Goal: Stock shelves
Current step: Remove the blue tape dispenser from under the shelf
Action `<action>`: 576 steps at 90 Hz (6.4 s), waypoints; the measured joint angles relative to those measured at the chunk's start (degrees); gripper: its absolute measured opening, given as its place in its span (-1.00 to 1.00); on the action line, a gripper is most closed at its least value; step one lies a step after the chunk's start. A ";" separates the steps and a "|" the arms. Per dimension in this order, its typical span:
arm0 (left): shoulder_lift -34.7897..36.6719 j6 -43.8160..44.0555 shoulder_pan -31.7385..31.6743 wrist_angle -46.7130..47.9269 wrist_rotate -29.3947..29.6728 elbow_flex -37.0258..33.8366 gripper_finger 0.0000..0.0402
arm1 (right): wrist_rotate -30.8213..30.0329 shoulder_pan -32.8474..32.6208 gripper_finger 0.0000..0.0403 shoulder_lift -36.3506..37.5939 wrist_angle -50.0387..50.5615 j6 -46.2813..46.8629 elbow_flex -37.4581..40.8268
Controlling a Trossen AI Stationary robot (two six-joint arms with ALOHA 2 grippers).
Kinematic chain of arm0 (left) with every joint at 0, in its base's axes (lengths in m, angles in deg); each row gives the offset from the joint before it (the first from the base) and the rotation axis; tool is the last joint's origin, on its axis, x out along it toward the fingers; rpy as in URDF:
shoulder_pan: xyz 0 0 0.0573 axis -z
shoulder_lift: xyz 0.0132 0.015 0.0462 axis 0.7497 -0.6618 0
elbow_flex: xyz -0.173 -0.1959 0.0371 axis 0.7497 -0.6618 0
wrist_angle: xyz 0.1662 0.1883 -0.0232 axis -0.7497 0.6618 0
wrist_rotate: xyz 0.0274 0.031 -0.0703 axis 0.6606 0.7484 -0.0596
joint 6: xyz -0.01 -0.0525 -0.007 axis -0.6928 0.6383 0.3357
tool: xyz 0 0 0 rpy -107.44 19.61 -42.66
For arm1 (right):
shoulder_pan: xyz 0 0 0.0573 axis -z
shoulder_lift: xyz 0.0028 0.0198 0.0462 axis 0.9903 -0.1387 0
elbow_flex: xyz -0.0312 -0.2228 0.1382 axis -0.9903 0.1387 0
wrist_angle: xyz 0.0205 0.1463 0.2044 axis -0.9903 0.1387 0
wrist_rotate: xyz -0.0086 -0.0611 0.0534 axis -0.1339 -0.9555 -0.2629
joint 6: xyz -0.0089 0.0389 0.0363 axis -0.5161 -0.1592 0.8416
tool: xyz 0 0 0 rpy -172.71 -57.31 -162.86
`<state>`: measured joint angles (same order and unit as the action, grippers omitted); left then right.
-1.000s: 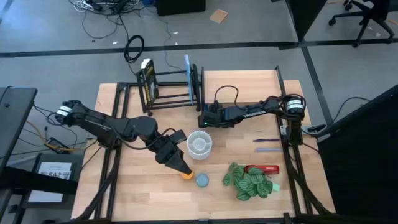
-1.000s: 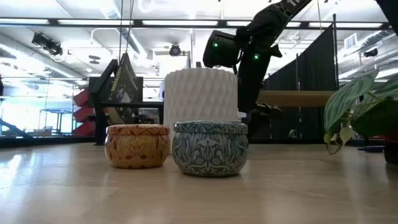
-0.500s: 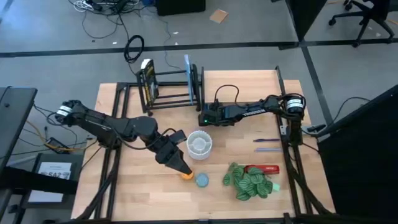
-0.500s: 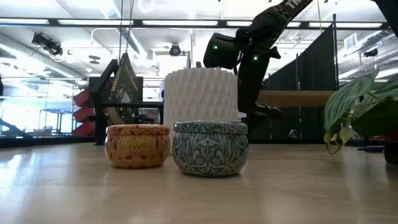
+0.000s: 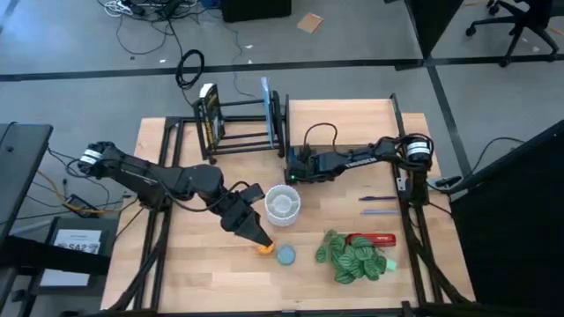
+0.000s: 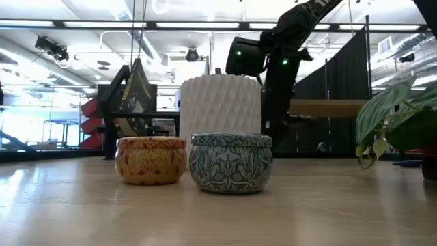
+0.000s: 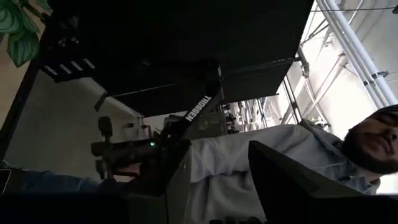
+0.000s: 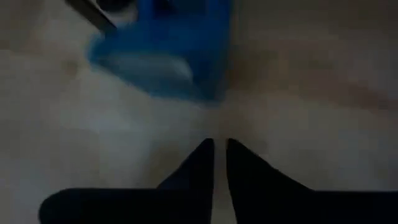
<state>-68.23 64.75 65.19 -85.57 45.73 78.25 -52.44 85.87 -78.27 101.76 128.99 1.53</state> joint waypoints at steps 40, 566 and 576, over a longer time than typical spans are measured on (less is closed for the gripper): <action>0.00 0.11 0.00 0.00 0.01 0.00 -0.30 | -21.59 -6.48 0.14 -0.50 -13.60 -13.50 0.52; -0.02 -13.83 0.72 12.02 5.57 0.00 -0.30 | -25.07 6.87 0.16 -10.24 -80.26 -46.02 24.30; -0.02 -13.83 0.72 11.98 5.57 0.00 -0.30 | -25.48 5.87 -0.14 -10.15 -80.12 -46.02 24.24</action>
<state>-68.25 50.92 65.91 -73.59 51.30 78.25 -77.92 91.74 -88.42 21.64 82.97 25.77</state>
